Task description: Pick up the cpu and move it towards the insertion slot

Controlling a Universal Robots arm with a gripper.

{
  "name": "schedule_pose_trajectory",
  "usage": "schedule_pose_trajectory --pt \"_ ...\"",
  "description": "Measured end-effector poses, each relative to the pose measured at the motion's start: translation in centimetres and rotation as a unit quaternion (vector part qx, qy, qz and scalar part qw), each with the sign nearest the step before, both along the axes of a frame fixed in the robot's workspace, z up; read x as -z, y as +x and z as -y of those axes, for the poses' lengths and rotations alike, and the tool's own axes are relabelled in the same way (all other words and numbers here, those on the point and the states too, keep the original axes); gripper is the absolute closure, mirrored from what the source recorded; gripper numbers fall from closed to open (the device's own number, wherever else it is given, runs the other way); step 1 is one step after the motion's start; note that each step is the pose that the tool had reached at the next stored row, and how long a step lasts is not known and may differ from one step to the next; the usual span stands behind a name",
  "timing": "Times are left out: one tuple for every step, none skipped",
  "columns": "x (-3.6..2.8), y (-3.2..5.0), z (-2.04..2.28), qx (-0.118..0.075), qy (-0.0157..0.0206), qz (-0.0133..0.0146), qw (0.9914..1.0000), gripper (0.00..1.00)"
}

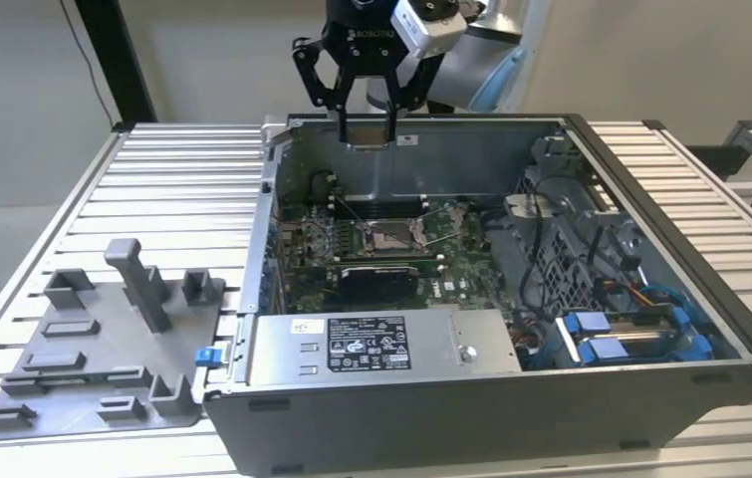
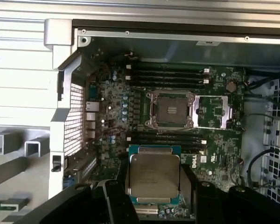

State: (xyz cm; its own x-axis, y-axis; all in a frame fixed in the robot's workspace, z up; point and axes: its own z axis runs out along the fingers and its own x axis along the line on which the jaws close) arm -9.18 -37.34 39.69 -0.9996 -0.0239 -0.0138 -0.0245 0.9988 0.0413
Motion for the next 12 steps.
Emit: schedule_pose_trajectory --pt "0.01 0.03 -0.23 0.000 0.0000 0.0000 1.00000 1.00" --pt "0.02 0.06 -0.46 0.000 0.0000 0.0000 1.00000 1.00" --pt "0.03 0.09 -0.70 0.000 -0.0001 0.0000 1.00000 1.00" --pt "0.05 0.12 -0.95 0.000 0.0000 0.0000 1.00000 1.00" --pt "0.06 0.15 -1.19 0.000 0.0000 0.0000 1.00000 1.00" --pt "0.07 0.18 -1.43 0.000 -0.0001 0.0000 1.00000 1.00" --pt "0.09 0.22 -1.67 0.000 -0.0001 0.0000 1.00000 1.00" --pt "0.10 0.24 -1.89 0.000 -0.0001 -0.0001 1.00000 1.00" --pt "0.12 0.27 -2.10 0.000 0.0000 0.0000 1.00000 1.00" --pt "0.13 0.30 -2.27 0.000 0.0000 0.0000 1.00000 1.00" --pt "0.14 0.32 -2.43 0.000 -0.0001 0.0000 1.00000 1.00" --pt "0.15 0.34 -2.56 0.000 -0.0001 0.0000 1.00000 1.00"
